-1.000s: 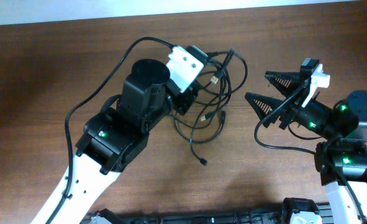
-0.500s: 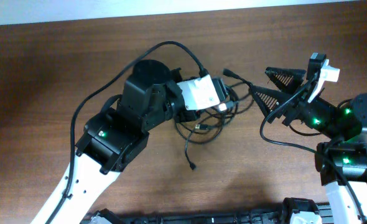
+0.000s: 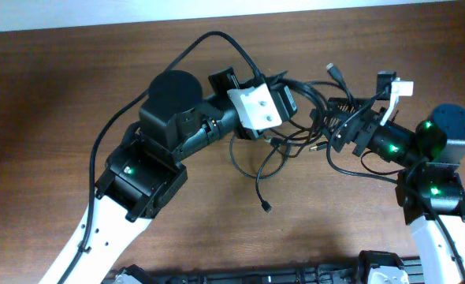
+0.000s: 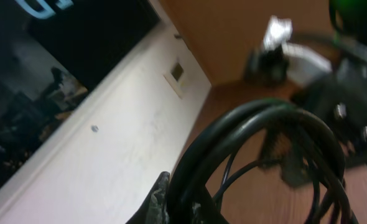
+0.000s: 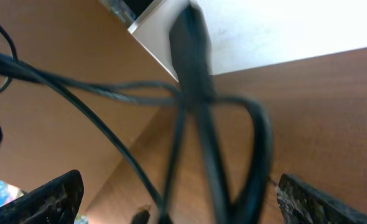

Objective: Untangle cables

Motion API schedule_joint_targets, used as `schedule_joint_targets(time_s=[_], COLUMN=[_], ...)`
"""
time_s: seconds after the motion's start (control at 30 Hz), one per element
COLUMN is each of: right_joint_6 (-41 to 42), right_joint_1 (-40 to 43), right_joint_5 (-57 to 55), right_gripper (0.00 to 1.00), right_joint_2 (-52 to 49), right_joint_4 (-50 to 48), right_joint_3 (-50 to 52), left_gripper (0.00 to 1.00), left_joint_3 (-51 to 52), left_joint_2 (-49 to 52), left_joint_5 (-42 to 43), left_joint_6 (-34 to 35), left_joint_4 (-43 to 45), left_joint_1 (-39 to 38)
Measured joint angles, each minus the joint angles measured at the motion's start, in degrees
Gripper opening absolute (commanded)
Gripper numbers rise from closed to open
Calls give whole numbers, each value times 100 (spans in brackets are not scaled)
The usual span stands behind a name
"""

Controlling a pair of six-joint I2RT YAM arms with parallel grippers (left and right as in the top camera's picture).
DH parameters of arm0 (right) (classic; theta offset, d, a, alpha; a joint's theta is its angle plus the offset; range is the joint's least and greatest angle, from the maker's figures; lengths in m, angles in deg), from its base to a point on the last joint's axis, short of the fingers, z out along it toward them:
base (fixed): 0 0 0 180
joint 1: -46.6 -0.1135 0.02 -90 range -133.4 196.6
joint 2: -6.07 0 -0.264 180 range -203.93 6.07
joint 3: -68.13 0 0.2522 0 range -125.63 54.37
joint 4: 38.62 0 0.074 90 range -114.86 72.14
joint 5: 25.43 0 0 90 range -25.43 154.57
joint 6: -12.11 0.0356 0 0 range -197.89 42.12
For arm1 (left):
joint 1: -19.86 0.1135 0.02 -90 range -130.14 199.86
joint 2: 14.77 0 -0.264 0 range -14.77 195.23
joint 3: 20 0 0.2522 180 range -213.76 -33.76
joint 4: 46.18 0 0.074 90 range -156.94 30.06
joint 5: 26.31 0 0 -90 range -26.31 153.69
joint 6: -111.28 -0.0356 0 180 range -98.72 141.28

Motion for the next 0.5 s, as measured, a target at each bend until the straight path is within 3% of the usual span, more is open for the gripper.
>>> schedule_joint_targets(time_s=[0.3, 0.5], right_joint_6=[-494, -791], right_joint_1=[0, 0], right_joint_5=[142, -66], right_gripper=[99, 99], right_joint_2=[-223, -234], right_joint_4=[522, 796], right_joint_3=[0, 0], left_gripper=[0, 0], left_joint_3=[11, 11], left_joint_2=[-26, -120], left_joint_5=[-297, -2002], left_joint_6=[1143, 1996], left_joint_4=[949, 745], left_joint_1=[0, -7])
